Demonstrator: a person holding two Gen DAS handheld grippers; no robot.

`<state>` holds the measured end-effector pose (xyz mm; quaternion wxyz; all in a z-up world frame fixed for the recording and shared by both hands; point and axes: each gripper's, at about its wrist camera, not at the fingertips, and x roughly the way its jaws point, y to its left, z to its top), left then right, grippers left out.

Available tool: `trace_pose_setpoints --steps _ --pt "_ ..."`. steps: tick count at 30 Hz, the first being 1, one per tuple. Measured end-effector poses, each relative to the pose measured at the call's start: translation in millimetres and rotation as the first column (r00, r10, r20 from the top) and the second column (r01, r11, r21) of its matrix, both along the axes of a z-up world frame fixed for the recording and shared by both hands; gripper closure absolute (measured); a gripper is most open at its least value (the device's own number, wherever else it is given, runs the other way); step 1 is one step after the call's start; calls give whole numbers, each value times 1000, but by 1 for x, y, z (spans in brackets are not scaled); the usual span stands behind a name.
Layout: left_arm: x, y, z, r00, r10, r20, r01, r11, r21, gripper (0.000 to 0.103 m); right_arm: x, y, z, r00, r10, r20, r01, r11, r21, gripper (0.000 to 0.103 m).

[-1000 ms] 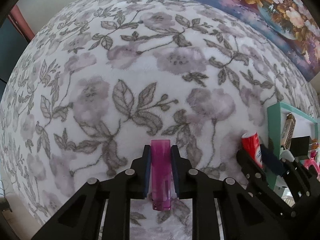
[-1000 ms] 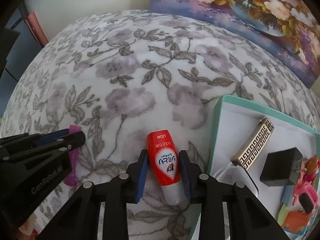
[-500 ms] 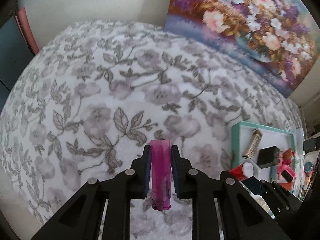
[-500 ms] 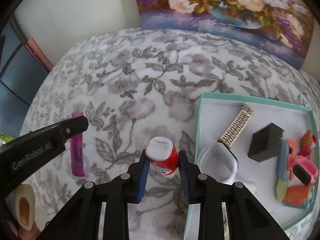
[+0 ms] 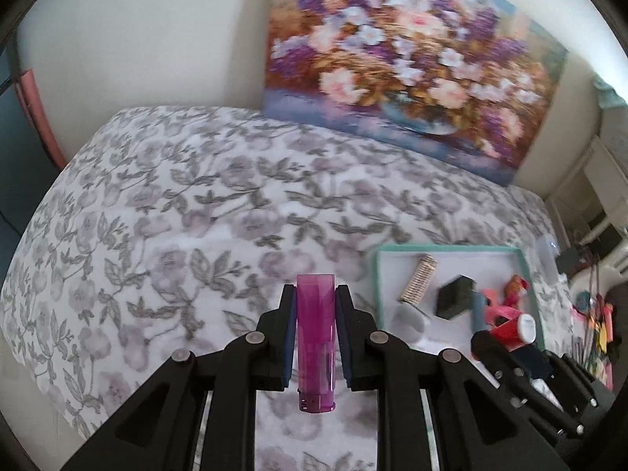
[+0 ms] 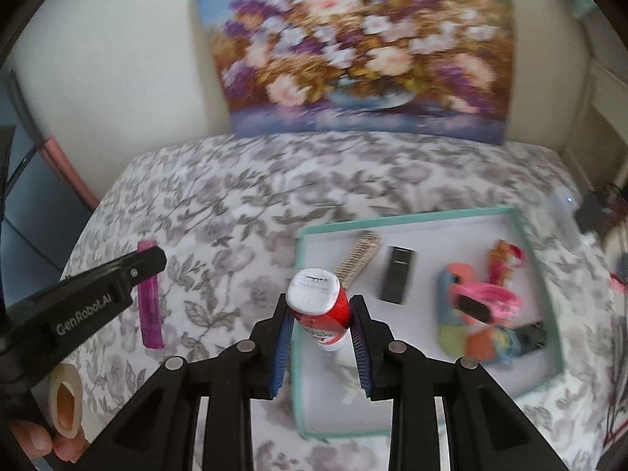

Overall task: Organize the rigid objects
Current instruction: 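Carry the lighter and tube over the tray and open both grippers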

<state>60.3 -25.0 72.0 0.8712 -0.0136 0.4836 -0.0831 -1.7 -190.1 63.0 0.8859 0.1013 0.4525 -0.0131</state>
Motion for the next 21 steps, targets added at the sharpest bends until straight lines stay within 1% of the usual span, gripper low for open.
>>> trace_pose_setpoints --steps 3,6,9,10,13,15,21 --pt "-12 -19 1 999 -47 4 46 999 15 83 -15 -22 1 999 -51 -10 51 999 4 72" --pt "-24 -39 -4 995 -98 -12 99 995 25 83 -27 -39 -4 995 -93 -37 93 996 -1 72" --pt "-32 -57 -15 988 -147 -49 148 989 8 83 -36 -56 -14 990 -122 -71 124 992 15 72" --pt "-34 -64 -21 984 -164 -73 164 986 0 83 -38 -60 -18 988 -127 -83 129 991 19 72" --pt "-38 -78 -37 971 -196 -135 193 981 -37 83 -41 -69 -33 982 -138 -131 142 990 26 72" --pt "-40 -84 -44 965 -209 -160 203 978 -51 83 -42 -75 -45 975 -139 -172 147 988 38 72" --pt "-39 -97 -68 945 -228 -234 222 974 -50 83 -38 -79 -68 961 -131 -242 150 987 61 72"
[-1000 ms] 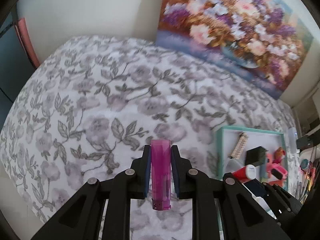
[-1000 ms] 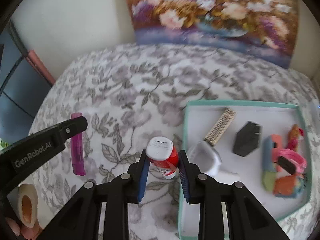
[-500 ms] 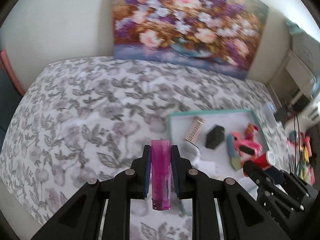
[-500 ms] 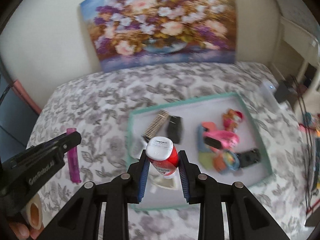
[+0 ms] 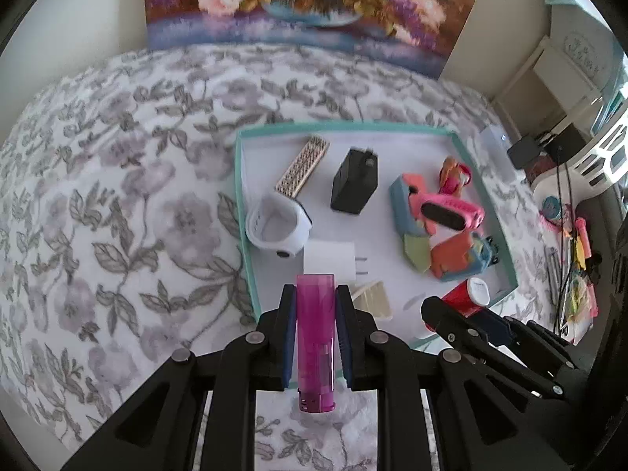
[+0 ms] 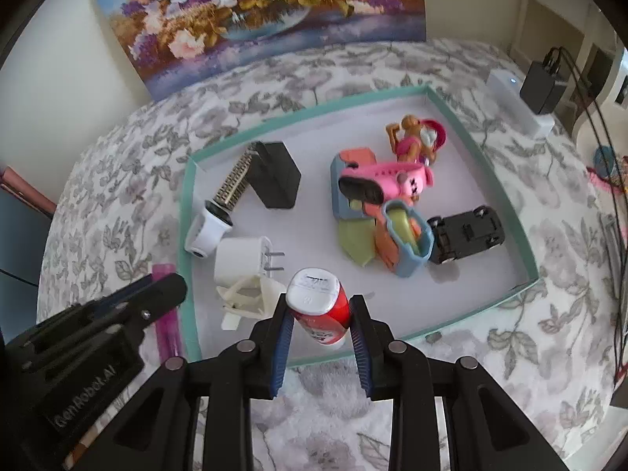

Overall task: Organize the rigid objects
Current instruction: 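Carry the lighter and tube over the tray and open both grippers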

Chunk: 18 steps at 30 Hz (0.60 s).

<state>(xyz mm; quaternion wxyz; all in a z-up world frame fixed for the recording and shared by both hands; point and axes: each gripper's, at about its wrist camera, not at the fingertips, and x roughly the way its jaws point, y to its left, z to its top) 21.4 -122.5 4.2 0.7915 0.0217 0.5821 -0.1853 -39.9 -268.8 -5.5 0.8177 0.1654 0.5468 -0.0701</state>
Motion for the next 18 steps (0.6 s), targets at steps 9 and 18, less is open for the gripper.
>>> trace_pose_setpoints --steps 9,18 --pt "11 4 -33 996 43 -80 -39 998 55 83 4 0 -12 999 5 -46 -5 1000 -2 72" --pt "15 12 -32 993 70 -94 -66 997 46 81 6 -2 -10 999 -12 -46 11 1000 -22 71"
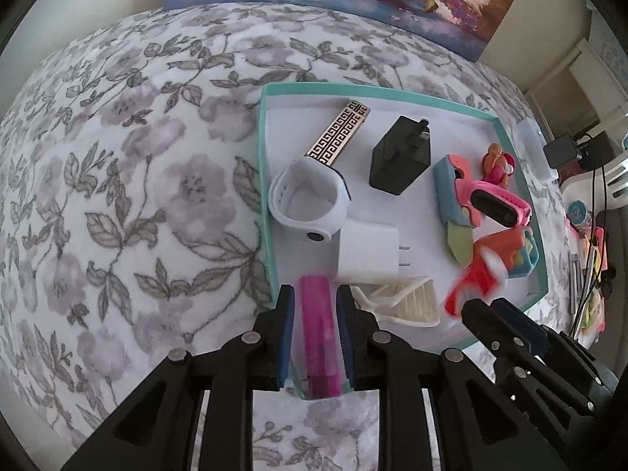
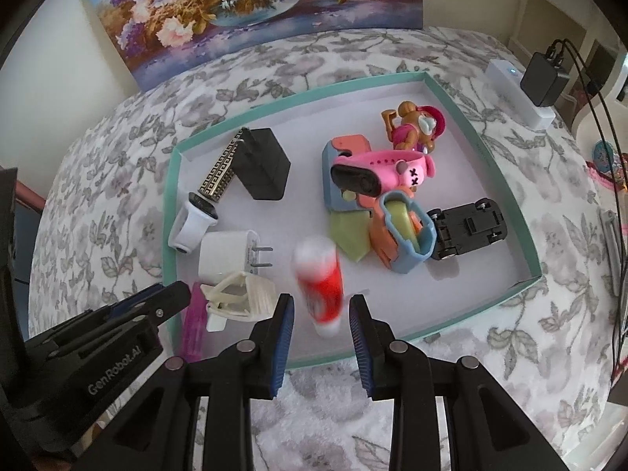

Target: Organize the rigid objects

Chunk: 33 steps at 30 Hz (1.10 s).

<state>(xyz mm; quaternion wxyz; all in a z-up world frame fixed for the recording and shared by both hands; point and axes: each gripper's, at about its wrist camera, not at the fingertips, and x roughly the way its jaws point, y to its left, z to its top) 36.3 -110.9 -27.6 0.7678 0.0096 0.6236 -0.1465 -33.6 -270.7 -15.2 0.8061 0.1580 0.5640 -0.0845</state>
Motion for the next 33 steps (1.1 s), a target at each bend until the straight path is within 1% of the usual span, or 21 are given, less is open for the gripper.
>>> trace_pose_setpoints --steps 4,6,7,8,9,10,11,12,13,15,17,19,21,23,25,26,28,32,33 --pt "-2 5 3 1000 12 7 -12 1000 -3 79 -1 0 2 1000 -4 7 4 1000 -2 71" --pt "-3 7 6 999 25 19 -25 1000 -6 68 -2 1 4 1000 -5 13 5 1000 -9 69" --pt "-4 9 7 999 33 24 -33 999 -4 59 -2 1 4 1000 -5 15 5 1000 -13 64" --pt "-5 11 8 999 41 31 -41 999 3 52 -3 2 5 1000 -6 17 7 1000 -18 60" --pt "-6 13 9 998 47 38 -48 999 11 49 -4 3 5 1000 -8 17 9 1000 -26 51" --pt "-7 15 10 998 54 43 -55 998 17 48 -5 4 5 1000 -10 15 11 999 -35 47" --pt "-9 18 11 997 65 50 -66 997 27 44 -5 5 5 1000 -10 14 10 999 -39 47" --pt "-10 22 11 995 77 60 -79 996 41 38 -7 7 4 1000 -9 12 10 999 -43 46" --pt "-11 26 12 993 91 74 -96 994 58 35 -9 8 2 1000 -9 8 9 999 -46 44" --pt "-14 34 13 989 120 91 -127 989 74 27 -12 10 0 1000 -7 1 7 998 -56 43" --pt "-16 42 13 985 143 96 -150 986 74 24 -16 12 -1 1000 -7 -1 7 998 -64 42" --pt "-19 47 11 983 156 98 -164 983 81 21 -21 13 -1 1000 -16 6 16 997 -73 37" --pt "-23 52 9 981 162 106 -173 980 102 14 -26 14 -1 1000 -22 11 23 996 -83 33" --pt "-25 54 8 980 163 112 -176 977 117 13 -28 15 -1 1000 -26 12 27 996 -85 30" --pt "-29 57 7 979 164 121 -180 975 130 9 -33 15 -3 1000 -28 8 28 996 -83 24" --pt "-30 58 6 978 164 125 -180 974 134 7 -33 15 -4 1000 -30 6 30 996 -84 23" --pt "-32 61 6 977 165 133 -183 973 140 7 -38 14 -4 999 -42 4 42 995 -94 18" --pt "-37 66 8 976 161 149 -182 973 142 7 -42 13 -4 998 -53 13 54 992 -111 11" --pt "-38 67 9 975 160 152 -182 973 141 7 -44 14 -3 998 -56 17 58 992 -113 6"
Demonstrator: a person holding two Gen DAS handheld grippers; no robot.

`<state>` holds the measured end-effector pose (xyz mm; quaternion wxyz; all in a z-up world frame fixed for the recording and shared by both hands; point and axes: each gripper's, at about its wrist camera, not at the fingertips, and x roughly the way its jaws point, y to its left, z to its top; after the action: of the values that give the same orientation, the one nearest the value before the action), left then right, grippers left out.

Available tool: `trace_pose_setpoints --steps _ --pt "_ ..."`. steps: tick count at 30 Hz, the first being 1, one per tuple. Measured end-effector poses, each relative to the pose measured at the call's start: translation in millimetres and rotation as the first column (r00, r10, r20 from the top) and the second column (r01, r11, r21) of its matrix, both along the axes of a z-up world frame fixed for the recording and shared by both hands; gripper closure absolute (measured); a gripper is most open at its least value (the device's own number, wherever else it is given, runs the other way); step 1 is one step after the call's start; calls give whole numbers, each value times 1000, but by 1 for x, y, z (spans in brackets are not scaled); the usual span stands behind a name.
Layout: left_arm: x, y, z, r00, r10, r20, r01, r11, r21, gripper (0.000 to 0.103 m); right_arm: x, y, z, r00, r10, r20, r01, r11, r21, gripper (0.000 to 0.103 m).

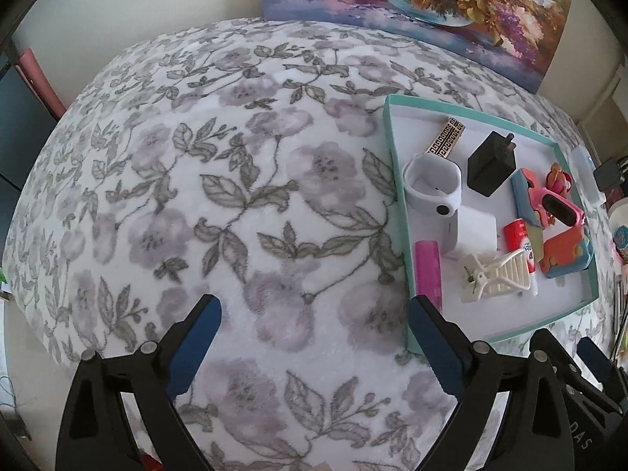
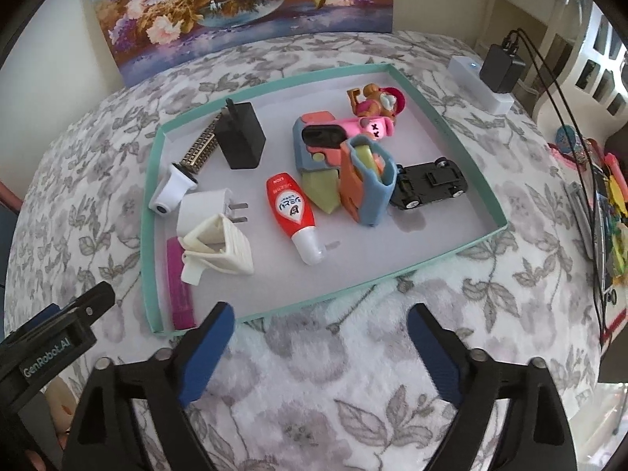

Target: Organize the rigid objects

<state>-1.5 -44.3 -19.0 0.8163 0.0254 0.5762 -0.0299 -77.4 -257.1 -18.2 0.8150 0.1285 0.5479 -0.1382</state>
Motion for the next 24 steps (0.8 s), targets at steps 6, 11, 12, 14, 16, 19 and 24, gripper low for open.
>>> trace_pose_setpoints --steps 6,11,12,14,16,19,24 --pt "-4 5 5 1000 9 26 -9 1000 4 7 -6 -1 2 1000 -16 12 16 1000 -2 0" --pt "-6 6 11 999 -4 43 3 1000 9 7 -10 -6 3 999 -42 19 42 999 2 0" --pt "-6 6 11 999 -5 44 4 1000 14 7 -10 -7 3 999 -45 20 45 999 2 0" --pt "-6 5 11 999 -12 38 12 1000 12 7 -10 -8 4 998 -51 20 51 999 2 0" --pt "-5 3 10 999 -19 29 19 1000 12 7 -10 -9 4 998 -55 23 55 999 -1 0" --pt "-5 2 10 999 -25 27 25 1000 17 7 -9 -10 5 998 -57 28 58 998 -8 0" --pt "-3 2 10 999 -34 26 34 999 -6 7 -8 -9 6 998 -58 33 59 998 -17 0"
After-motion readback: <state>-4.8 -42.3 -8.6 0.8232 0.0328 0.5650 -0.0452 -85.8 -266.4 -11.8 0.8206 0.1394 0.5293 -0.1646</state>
